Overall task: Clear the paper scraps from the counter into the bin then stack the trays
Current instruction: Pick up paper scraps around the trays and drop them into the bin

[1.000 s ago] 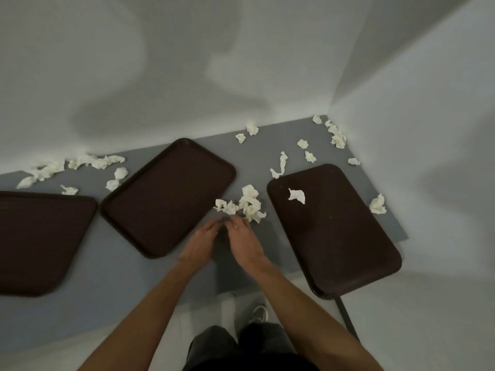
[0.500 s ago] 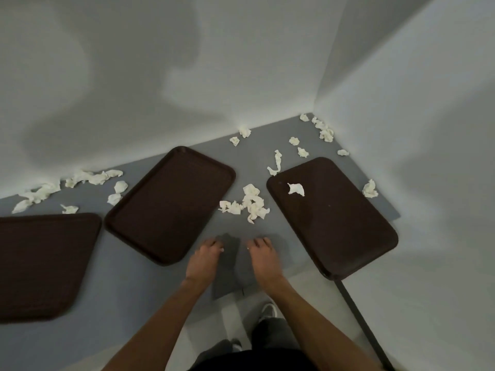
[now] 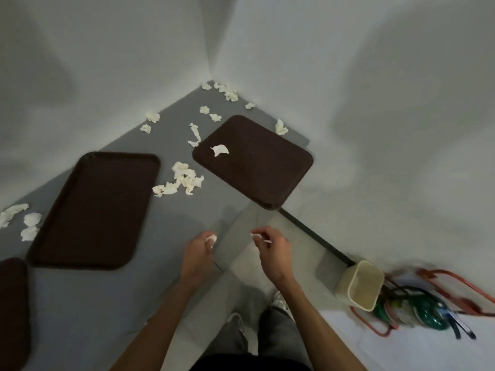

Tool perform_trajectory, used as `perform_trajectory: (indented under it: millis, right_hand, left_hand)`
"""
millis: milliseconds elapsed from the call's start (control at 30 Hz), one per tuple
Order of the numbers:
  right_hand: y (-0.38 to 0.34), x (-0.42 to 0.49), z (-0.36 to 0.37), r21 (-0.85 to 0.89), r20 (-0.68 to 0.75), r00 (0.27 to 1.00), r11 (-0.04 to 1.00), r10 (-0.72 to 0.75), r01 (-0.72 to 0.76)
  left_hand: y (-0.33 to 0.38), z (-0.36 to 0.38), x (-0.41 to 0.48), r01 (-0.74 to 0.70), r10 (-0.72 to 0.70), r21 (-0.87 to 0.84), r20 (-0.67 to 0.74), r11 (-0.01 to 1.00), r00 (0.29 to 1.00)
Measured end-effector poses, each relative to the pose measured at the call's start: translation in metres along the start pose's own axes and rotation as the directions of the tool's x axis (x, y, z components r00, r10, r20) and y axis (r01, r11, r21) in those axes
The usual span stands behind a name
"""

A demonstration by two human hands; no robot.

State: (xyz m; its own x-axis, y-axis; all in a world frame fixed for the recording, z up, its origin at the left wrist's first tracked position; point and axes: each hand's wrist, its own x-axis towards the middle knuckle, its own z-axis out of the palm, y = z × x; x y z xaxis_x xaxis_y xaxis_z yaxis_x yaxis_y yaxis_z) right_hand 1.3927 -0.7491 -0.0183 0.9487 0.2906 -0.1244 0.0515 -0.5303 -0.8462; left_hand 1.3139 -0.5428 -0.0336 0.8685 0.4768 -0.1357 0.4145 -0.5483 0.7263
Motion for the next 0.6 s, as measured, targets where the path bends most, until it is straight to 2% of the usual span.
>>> perform_trajectory:
  millis: [167, 267, 333, 467, 600]
  right_hand:
    - [0.043, -0.043, -0.08, 0.136, -0.198, 0.972, 0.985, 0.13, -0.104]
    - [0.08, -0.066, -0.129, 0.203, -0.296, 0.935, 0.969, 0.197, -0.14]
    - [0.111, -0.08, -0.161, 0.239, -0.339, 0.906, 0.955, 0.254, -0.178]
    - [0.182, -0.11, -0.216, 0.313, -0.371, 0.862, 0.92, 0.346, -0.234]
    - [0.264, -0.132, -0.257, 0.291, -0.355, 0.84, 0.902, 0.411, -0.318]
  left_hand:
    - [0.06, 0.059, -0.021, -0.04, 0.036, 0.048, 0.09, 0.998, 0.995]
    - [0.095, 0.107, -0.031, -0.051, 0.067, -0.082, 0.204, 0.995, 0.977]
    - [0.113, 0.143, -0.04, -0.076, 0.095, -0.078, 0.265, 0.994, 0.96]
    - [0.152, 0.224, -0.069, -0.105, 0.114, -0.044, 0.33, 0.993, 0.937]
    - [0.183, 0.311, -0.102, -0.107, 0.108, -0.024, 0.402, 0.994, 0.909]
